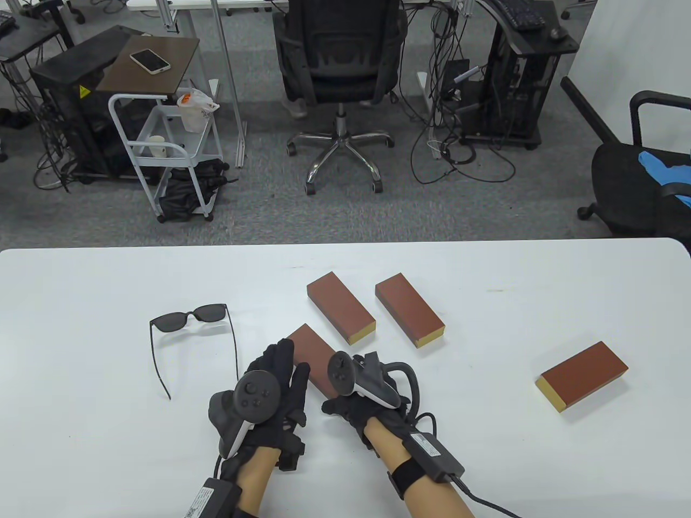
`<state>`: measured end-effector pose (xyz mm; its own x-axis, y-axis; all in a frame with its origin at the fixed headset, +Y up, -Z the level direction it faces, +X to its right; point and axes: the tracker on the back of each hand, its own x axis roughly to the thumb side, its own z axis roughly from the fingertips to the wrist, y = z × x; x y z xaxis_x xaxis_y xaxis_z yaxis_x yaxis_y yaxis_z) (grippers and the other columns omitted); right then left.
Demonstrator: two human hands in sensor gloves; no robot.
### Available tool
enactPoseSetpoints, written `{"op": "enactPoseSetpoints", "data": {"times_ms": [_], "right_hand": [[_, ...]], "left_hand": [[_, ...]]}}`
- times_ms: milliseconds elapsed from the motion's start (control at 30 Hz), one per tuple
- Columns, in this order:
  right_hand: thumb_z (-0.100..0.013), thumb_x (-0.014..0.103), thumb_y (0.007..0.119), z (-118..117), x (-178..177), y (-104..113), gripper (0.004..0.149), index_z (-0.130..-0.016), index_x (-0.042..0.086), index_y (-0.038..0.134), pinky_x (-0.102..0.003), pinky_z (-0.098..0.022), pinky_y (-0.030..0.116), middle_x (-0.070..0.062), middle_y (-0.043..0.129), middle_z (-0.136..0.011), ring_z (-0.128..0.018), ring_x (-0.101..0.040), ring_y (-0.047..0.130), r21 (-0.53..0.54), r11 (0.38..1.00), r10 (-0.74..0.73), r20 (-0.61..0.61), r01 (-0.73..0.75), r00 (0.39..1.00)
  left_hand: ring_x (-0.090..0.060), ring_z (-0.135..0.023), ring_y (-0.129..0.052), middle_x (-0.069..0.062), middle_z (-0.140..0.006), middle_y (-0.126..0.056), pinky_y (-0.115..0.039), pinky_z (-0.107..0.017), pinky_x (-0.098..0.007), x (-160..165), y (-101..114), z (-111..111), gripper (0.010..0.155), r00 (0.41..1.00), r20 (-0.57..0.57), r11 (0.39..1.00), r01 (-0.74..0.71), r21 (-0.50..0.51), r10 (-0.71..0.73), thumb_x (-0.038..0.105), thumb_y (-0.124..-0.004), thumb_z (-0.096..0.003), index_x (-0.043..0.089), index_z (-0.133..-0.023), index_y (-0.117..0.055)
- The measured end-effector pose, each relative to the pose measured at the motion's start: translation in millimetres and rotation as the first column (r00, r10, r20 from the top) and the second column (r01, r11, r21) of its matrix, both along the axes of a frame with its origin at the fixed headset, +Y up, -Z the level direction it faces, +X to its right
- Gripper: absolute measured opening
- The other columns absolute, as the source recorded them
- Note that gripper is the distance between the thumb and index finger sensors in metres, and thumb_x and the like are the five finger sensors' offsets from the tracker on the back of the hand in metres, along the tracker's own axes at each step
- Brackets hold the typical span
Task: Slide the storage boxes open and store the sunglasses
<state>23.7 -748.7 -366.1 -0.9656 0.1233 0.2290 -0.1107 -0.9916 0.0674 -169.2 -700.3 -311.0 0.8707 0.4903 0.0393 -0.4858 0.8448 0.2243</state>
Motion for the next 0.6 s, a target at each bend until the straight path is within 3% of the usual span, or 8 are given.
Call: {"op": "enactPoseSetpoints", "data": {"times_ms": [333,467,600], "right_hand": [[-0.027,0.054,0.085,37,94,30,0.067,-0.088,0.030,0.069,-0.051,-0.059,0.074,-0.012,0.072,-0.096,-0.081,-0.040,0.080,0.130,0.991,0.013,0.086,-0.024,0.996],[-0.031,0.050,0.085,51,129,24,0.061,-0.086,0.028,0.071,-0.051,-0.060,0.072,-0.012,0.074,-0.095,-0.082,-0.040,0.078,0.154,0.987,-0.076,0.157,0.052,0.985],[-0.032,0.049,0.084,52,139,15,0.060,-0.086,0.028,0.071,-0.051,-0.060,0.072,-0.012,0.074,-0.095,-0.083,-0.040,0.078,0.150,0.989,-0.048,0.179,0.021,0.983]], "left_hand": [[-0.039,-0.096,-0.074,-0.008,-0.108,-0.074,-0.061,-0.068,-0.062,4,-6,-3,0.066,0.997,0.018,0.997,0.076,0.001,-0.076,0.057,-0.071,-0.0469,0.026,-0.105,-0.068],[-0.038,-0.097,-0.074,-0.007,-0.108,-0.073,-0.060,-0.069,-0.062,4,-5,-5,0.066,0.995,0.036,0.995,0.095,0.003,-0.095,0.057,-0.071,-0.0466,0.027,-0.105,-0.067],[-0.039,-0.102,-0.065,-0.006,-0.112,-0.068,-0.056,-0.071,-0.063,2,-6,-5,0.067,0.994,0.040,0.994,0.105,-0.015,-0.104,0.058,-0.071,-0.0465,0.028,-0.107,-0.065]]}}
